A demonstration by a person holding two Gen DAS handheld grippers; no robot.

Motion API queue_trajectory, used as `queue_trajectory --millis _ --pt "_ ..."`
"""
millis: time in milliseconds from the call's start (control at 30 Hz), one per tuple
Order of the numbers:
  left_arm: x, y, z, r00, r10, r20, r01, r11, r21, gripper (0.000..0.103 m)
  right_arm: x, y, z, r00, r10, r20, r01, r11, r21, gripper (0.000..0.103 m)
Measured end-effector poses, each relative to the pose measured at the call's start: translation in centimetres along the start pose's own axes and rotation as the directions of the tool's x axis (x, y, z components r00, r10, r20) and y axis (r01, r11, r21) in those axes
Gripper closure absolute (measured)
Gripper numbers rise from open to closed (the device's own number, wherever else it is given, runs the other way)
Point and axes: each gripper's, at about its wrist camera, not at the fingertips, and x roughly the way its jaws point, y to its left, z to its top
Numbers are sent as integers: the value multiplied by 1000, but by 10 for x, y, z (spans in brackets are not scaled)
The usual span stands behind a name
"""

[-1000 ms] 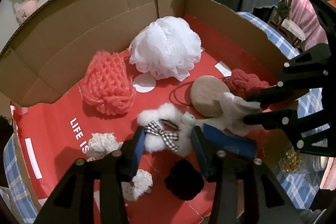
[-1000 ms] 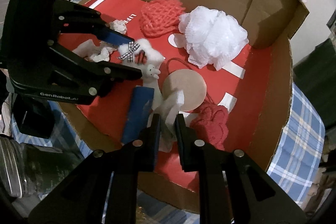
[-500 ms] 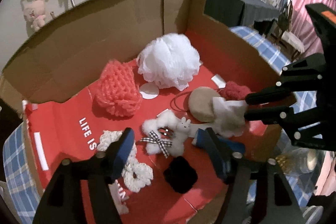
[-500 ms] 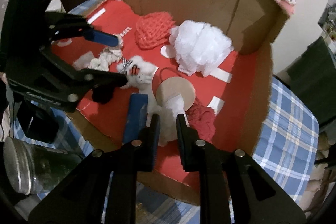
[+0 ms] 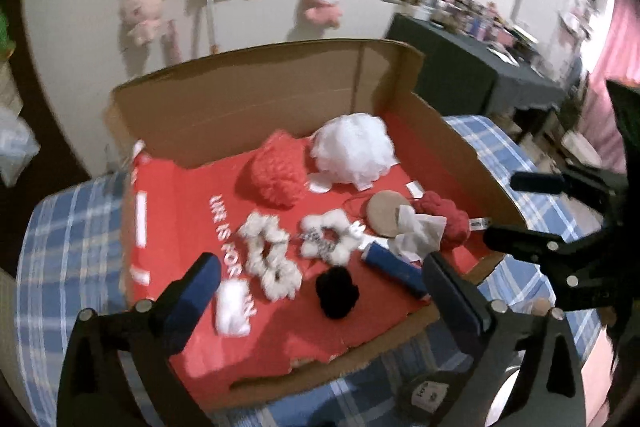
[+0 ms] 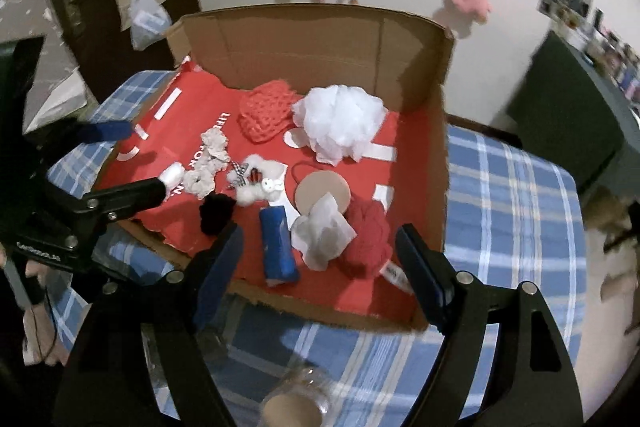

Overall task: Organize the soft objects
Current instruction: 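Open both tools to release the bunny and tissue, then withdraw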

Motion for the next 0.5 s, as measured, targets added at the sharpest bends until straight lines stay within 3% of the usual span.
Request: queue_trajectory --millis 267,500 --pt "-6 12 -22 996 56 -75 -69 980 -189 0 13 8 -14 998 -17 -60 22 996 88 25" --pt "12 15 -39 985 109 -130 -136 965 -223 0 37 13 -17 994 -32 -108 45 992 118 25"
